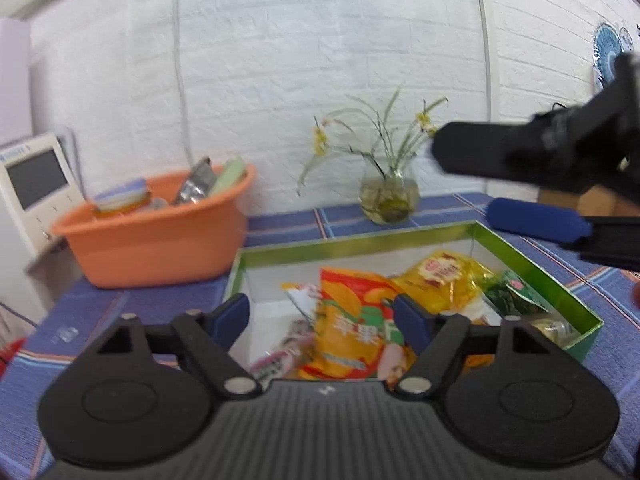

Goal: Organize snacks
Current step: 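Withdraw the right gripper and move it to the red barcode snack bag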

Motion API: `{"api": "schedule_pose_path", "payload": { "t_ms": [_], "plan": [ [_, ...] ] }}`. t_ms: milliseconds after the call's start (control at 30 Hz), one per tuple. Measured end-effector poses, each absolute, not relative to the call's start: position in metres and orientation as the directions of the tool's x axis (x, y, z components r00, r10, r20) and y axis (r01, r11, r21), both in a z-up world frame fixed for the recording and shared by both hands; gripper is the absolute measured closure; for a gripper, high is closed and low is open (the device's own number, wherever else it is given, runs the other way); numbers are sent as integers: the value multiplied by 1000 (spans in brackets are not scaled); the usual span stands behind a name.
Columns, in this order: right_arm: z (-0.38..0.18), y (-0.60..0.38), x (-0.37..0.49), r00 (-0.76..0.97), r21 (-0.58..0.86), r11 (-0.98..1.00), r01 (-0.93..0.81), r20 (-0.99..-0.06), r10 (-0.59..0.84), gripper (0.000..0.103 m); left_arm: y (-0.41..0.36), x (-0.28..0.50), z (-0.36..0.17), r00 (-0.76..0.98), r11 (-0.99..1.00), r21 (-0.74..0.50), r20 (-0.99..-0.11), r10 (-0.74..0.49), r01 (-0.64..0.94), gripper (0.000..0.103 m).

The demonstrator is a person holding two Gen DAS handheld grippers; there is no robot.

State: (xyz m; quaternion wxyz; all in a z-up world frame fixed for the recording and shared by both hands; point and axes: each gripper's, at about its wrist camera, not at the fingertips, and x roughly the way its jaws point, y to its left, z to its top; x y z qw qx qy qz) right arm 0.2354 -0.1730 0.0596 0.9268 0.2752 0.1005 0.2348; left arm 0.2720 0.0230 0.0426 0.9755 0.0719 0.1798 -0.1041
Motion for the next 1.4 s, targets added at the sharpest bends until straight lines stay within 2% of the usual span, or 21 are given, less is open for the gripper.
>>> {"api": "schedule_pose_path", "payload": {
  "t_ms": [167, 267, 333, 367, 400, 500, 633, 733, 833, 900, 967, 1033, 1200, 1400],
  "plan": [
    [80, -180, 210, 850, 549, 744, -380, -110, 515, 0, 24, 248, 57, 938, 968, 151, -315, -147, 202, 21],
    [76, -187, 196, 811, 581, 739, -340, -217, 543, 0, 26, 234, 62, 923, 960, 144, -341, -180, 240, 21],
    [68, -193, 187, 769, 598, 745, -295, -315, 557, 0, 32, 220, 59, 899, 959, 90, -382, -216, 269, 20],
    [62, -199, 180, 758, 607, 751, -261, -353, 549, 0, 35, 212, 54, 883, 959, 55, -406, -233, 278, 13],
    [56, -204, 173, 756, 615, 755, -226, -378, 534, 0, 38, 202, 49, 873, 960, 24, -423, -244, 279, 10],
    [39, -217, 150, 758, 618, 781, -89, -466, 455, 0, 38, 163, 34, 877, 974, -12, -432, -209, 227, 10],
    [23, -215, 135, 731, 559, 829, 8, -569, 377, 0, 15, 123, 18, 853, 961, 33, -470, -226, 273, 10],
    [13, -206, 137, 684, 545, 838, 28, -622, 382, 0, -14, 104, 0, 806, 919, 137, -540, -244, 370, 10],
    [1, -201, 142, 629, 571, 818, 73, -662, 406, 0, -45, 91, -20, 809, 858, 301, -555, -196, 415, 10],
    [-5, -198, 147, 589, 582, 807, 101, -689, 423, 0, -55, 82, -25, 845, 846, 359, -504, -179, 393, 10],
    [-7, -196, 151, 562, 597, 800, 56, -681, 469, 0, -60, 79, -26, 856, 841, 381, -488, -169, 383, 10],
    [-6, -195, 153, 542, 588, 809, 12, -683, 489, 0, -58, 81, -25, 843, 852, 345, -504, -187, 395, 10],
    [-4, -199, 157, 498, 591, 806, -28, -691, 524, 0, -47, 103, -22, 673, 854, 100, -665, -324, 510, 10],
    [-3, -197, 155, 469, 563, 817, -123, -693, 548, 0, -56, 98, -27, 699, 857, 158, -659, -280, 491, 10]
  ]
}}
